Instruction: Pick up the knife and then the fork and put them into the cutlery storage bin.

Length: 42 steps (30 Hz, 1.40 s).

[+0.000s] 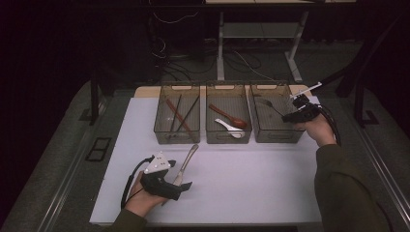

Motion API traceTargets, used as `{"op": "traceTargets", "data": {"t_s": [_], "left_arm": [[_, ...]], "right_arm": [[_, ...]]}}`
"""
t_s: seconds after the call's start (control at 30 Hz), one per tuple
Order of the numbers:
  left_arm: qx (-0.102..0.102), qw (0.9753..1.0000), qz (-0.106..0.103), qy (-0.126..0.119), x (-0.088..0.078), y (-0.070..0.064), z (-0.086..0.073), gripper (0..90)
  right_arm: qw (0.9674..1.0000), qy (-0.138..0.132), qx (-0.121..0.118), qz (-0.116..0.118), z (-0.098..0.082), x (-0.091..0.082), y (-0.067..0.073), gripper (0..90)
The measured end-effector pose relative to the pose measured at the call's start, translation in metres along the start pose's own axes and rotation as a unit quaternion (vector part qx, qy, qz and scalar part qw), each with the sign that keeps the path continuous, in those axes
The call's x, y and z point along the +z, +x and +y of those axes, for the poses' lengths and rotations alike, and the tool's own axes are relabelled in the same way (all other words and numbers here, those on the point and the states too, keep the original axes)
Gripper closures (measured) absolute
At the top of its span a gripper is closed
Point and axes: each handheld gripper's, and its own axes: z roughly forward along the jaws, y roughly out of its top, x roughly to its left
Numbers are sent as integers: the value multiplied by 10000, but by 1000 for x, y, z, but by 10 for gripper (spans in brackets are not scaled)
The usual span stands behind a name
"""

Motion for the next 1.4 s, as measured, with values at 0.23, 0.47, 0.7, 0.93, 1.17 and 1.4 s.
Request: {"op": "traceTargets", "data": {"t_s": [0.23, 0.47, 0.7, 0.93, 1.17, 1.4], "left_arm": [[2, 10000, -17, 8, 0, 0, 0, 47], [14, 10000, -16, 14, 0, 0, 0, 49], [25, 10000, -17, 34, 0, 0, 0, 56], [25, 10000, -17, 34, 0, 0, 0, 71], [16, 10000, 25, 45, 0, -1, 1, 97], [10, 9999, 61, 92, 0, -1, 1, 154]], "right_arm": [[9997, -262, -18, 4, 0, -7, 1, 667], [9961, -849, 144, 179, -4, -28, 5, 448], [9930, -1178, 1, 9, -20, -50, 25, 260], [9878, -1494, -30, 430, -46, -65, 50, 188], [9830, -1716, -157, 628, -74, -68, 74, 169], [9839, -1659, -93, 662, -102, -59, 85, 121]]}}
